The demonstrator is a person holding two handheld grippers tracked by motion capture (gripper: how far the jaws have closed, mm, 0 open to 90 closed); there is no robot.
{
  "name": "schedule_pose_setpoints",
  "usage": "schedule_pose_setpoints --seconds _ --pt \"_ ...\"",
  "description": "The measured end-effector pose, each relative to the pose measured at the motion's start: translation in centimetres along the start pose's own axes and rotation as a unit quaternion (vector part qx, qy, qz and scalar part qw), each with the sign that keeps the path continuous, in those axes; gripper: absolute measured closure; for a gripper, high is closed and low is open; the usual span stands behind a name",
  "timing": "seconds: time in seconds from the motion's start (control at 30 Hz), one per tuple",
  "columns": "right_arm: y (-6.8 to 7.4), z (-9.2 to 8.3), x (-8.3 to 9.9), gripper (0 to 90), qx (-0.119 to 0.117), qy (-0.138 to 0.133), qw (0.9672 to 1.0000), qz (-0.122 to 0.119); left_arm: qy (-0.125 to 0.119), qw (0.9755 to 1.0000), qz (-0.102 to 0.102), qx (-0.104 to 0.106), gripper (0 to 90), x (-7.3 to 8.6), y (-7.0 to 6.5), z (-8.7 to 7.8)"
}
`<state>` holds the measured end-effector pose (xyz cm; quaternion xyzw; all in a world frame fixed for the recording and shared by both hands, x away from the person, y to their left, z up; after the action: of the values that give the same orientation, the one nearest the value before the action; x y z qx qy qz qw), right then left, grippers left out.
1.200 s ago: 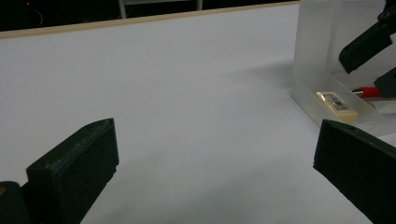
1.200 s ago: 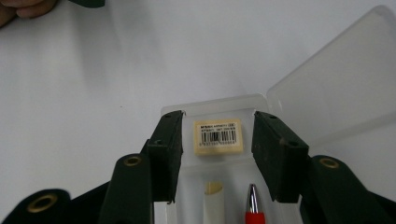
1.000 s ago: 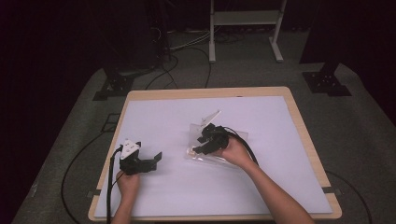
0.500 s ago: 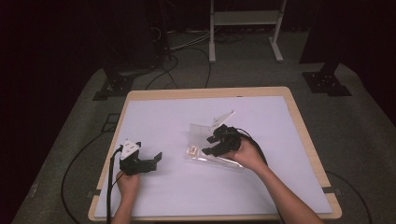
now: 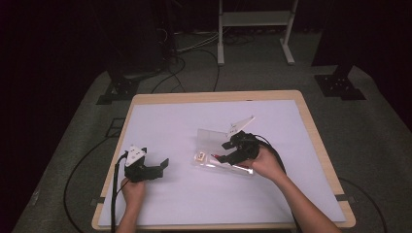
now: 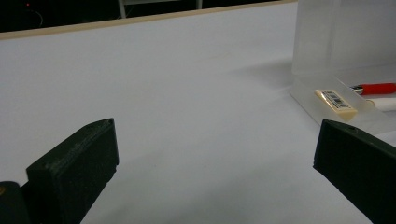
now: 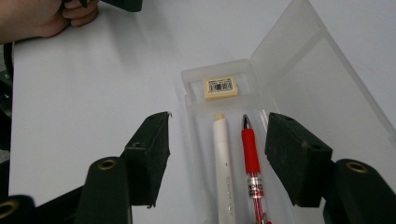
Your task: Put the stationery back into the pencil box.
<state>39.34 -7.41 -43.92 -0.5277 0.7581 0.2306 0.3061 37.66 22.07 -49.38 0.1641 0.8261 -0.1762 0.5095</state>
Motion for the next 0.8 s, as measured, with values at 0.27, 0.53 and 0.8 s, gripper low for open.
schedule_pose_setpoints --seconds 0.27,0.53,0.8 --pt "0.1 -0.8 0.3 37.5 0.004 -0.004 1.0 0.006 0.0 1.0 -0.001 0.0 0.0 0.0 0.0 0.0" --pt "0.0 -1.3 1.0 35.6 0.006 -0.007 0.9999 0.011 0.001 1.0 0.002 0.0 0.0 0.0 0.0 0.0" --pt "-0.1 -1.9 1.6 34.7 0.009 -0.009 0.9998 0.015 0.002 1.0 0.002 -0.001 0.0 0.0 0.0 0.0"
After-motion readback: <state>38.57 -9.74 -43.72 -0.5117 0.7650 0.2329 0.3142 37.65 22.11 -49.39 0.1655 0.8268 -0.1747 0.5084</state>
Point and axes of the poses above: each handheld gripper's, and its own axes: z roughly forward along the jaws, x roughly out of its underside, y roughly to its left, the point moved 6 cm from there along z, roughly forward along the jaws, and after that the axes turned 6 degrees about -z, right-handed, at the moved point
